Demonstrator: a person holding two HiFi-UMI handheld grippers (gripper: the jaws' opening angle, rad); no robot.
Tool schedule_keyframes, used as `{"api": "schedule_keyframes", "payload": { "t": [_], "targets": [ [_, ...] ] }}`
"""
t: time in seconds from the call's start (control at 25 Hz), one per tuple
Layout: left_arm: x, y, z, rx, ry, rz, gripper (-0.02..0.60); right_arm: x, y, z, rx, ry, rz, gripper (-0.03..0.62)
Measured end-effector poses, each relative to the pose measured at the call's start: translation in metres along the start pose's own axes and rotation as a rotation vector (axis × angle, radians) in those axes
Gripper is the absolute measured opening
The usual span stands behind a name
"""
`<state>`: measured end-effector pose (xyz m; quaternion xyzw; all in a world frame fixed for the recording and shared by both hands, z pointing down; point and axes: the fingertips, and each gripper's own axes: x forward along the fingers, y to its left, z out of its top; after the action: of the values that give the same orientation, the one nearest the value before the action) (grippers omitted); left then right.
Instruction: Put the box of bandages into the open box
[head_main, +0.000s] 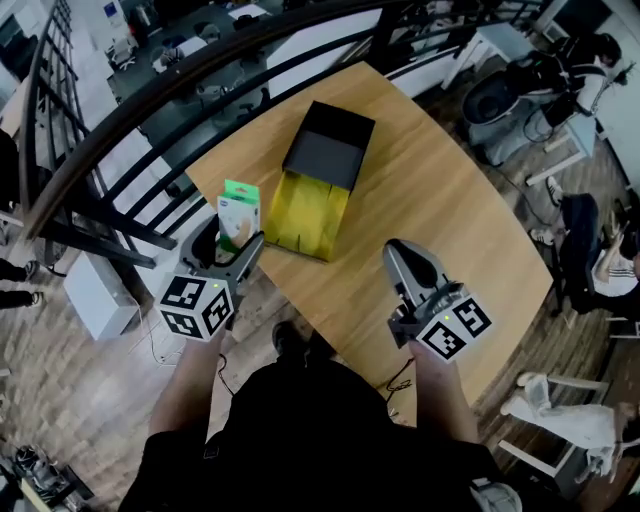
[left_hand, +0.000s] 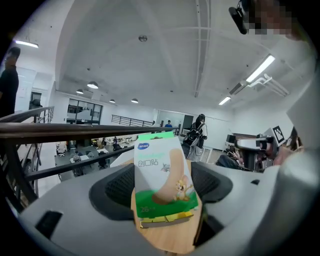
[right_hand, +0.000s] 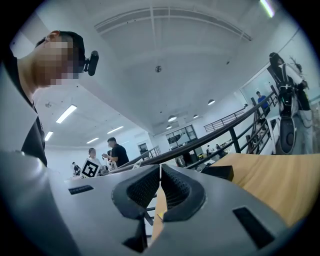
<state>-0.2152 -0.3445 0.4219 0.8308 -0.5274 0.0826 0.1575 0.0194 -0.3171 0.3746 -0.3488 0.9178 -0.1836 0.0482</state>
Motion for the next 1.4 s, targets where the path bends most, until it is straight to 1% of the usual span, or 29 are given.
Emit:
{"api": "schedule_keyframes", "payload": {
  "t": [0.28,0.48,0.72,0.84,0.96,1.04,1.28,1.4],
  "targets": [
    [0.062,-0.012,-0.019,0.044,0.091,-0.057,0.357,0.001,-0.032,-0.014,0.049,0.019,-0.032,0.038],
    [0.101,-0.014,-0.051,0.100,0.192,-0.094,0.357,0.007,-0.045,-0.019,0.069,0.027,-0.039,0.038],
    [0.132,-0.016,-0.084,0.137,0.284,-0.128,0.357,0.007,-0.062,-0.027,0.095,0.044,-0.060,0.038],
    [0.145,-0.018,-0.100,0.184,0.331,-0.157,0.357,0.008,-0.068,-0.032,0.109,0.053,-0.067,0.038],
    [0.158,-0.022,-0.119,0.266,0.386,-0.201,0.357,0.011,-0.072,-0.039,0.120,0.062,-0.069,0.038],
    [0.167,-0.024,-0.133,0.302,0.428,-0.229,0.357,0.013,-0.075,-0.042,0.128,0.066,-0.068,0.038],
    [0.191,-0.023,-0.165,0.342,0.514,-0.286,0.357,0.020,-0.083,-0.056,0.155,0.092,-0.074,0.038],
    [0.197,-0.027,-0.182,0.374,0.555,-0.314,0.357,0.018,-0.087,-0.063,0.168,0.101,-0.081,0.038]
  ]
}}
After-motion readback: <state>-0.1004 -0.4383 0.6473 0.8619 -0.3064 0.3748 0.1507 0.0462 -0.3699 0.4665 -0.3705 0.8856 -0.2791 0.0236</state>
